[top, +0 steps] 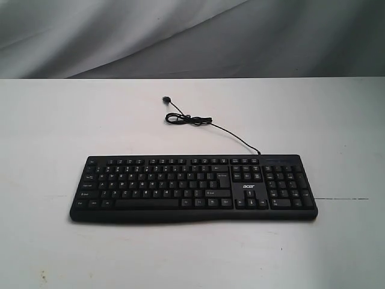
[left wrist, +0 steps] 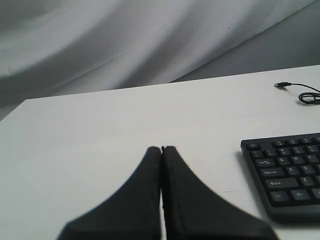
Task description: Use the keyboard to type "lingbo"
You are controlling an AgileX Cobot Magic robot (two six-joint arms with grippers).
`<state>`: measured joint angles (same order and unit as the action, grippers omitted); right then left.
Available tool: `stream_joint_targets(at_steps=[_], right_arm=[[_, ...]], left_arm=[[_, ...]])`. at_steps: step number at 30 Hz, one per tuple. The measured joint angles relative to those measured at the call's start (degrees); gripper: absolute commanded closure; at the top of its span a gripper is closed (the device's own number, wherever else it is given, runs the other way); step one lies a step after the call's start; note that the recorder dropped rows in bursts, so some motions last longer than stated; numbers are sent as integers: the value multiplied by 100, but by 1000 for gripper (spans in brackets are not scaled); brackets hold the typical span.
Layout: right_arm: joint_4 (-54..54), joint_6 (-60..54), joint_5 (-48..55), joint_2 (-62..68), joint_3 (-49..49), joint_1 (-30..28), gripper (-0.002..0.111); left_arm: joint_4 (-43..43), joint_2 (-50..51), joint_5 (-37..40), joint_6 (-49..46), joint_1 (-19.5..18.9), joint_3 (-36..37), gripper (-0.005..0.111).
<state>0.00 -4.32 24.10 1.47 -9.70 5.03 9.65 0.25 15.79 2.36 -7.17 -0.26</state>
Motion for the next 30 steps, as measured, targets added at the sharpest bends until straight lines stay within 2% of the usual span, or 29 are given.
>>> stream_joint_targets(at_steps=[6,9,19,23,30], right_arm=[[246,0,45,882,-1283,0,108],[570,0,45,1415,-1622,0,108],[1158,303,363,2731,-1737,44,108],[1234,327,490,3300,-1819,493,108],[1270,-281,470,4885,-2778,2013,108]], left_arm=[[0,0,0,0,0,0,107],[0,0,0,0,0,0,107],[0,0,0,0,0,0,107],[0,0,0,0,0,0,107],[0,0,0,0,0,0,107]])
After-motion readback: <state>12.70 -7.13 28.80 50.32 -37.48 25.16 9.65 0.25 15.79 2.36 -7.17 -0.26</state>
